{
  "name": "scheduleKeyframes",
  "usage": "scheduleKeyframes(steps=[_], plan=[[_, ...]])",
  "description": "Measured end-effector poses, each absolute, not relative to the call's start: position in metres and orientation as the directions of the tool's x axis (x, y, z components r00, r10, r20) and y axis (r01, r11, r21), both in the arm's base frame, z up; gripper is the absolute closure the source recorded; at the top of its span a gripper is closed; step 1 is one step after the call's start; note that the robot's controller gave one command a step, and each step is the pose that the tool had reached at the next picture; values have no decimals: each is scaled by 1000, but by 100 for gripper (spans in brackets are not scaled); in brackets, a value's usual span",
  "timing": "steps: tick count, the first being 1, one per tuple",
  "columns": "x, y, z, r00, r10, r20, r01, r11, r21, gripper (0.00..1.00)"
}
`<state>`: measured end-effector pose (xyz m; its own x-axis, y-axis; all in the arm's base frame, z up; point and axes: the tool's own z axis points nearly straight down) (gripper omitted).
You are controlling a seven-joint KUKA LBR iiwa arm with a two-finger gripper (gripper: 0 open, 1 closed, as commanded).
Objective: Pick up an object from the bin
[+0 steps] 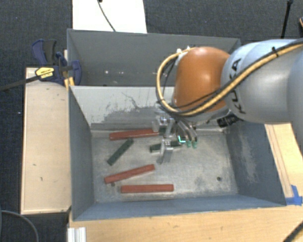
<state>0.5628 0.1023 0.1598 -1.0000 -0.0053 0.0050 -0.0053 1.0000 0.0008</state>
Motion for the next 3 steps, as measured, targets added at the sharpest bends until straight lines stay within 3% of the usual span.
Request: scheduleKeyframes(steps=[1,2,3], plan=[[544,102,67,-997,82,4,82,997,0,0],[548,103,72,-996,86,-6,86,996,4,100],[546,102,71,-996,87,-3,87,996,2,0]])
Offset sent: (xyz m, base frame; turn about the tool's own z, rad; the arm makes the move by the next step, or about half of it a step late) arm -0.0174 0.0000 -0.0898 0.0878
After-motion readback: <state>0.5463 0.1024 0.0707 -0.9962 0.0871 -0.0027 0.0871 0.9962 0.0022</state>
